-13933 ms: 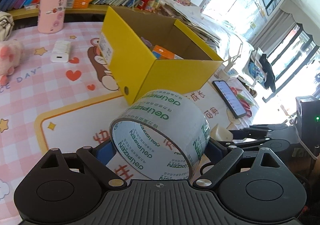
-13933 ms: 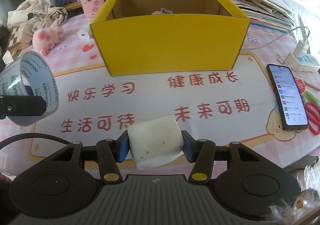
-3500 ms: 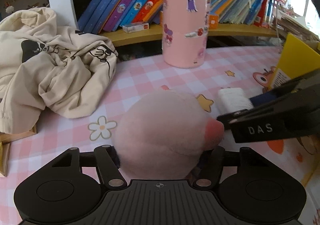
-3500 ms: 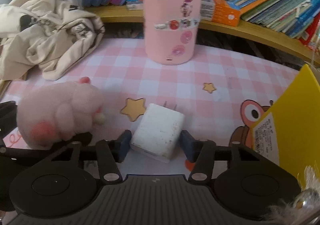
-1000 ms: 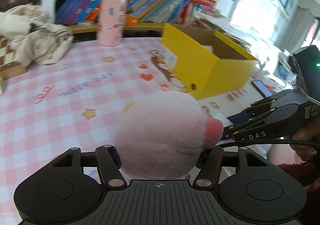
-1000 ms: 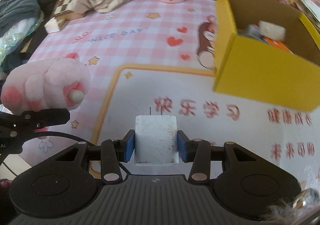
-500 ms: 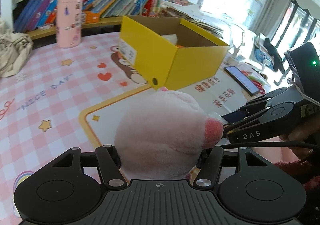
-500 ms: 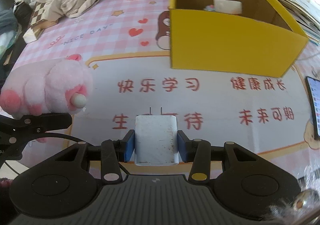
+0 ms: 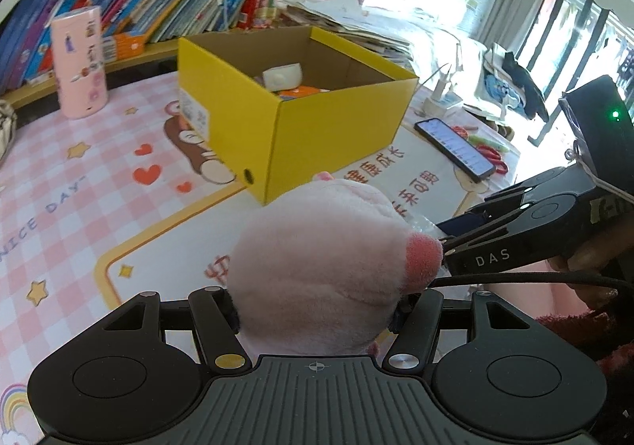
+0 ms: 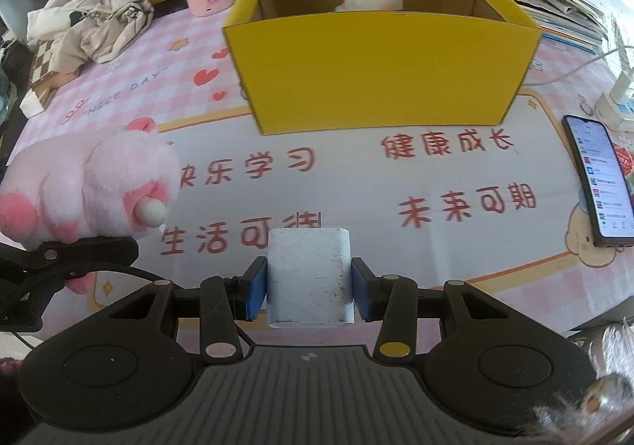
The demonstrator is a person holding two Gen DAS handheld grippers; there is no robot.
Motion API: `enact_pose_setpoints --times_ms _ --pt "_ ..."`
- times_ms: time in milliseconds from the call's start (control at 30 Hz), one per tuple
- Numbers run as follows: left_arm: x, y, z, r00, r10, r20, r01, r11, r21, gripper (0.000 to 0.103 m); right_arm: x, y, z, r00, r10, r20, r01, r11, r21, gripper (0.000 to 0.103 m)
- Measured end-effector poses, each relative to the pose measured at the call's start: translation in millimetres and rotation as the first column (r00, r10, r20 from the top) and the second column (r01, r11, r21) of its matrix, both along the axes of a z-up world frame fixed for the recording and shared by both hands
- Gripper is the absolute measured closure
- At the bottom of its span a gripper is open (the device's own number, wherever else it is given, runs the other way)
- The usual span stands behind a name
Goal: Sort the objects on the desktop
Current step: 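Carry the charger plug with the right tool while the left tool carries the plush pig to the box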
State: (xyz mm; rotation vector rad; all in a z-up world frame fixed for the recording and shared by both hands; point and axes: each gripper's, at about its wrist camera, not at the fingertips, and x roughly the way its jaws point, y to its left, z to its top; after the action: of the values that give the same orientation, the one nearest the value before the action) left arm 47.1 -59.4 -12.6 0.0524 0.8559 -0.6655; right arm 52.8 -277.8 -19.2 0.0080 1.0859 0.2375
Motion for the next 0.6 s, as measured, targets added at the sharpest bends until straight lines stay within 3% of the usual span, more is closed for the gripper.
enact_pose_setpoints --times_ms 600 --pt "19.6 -77.0 -1.6 1.000 -0.027 -0.008 0.028 0.999 0.020 0.042 19.6 -78.2 3.9 1.000 -0.027 -0.003 0.027 0.999 0.022 0.062"
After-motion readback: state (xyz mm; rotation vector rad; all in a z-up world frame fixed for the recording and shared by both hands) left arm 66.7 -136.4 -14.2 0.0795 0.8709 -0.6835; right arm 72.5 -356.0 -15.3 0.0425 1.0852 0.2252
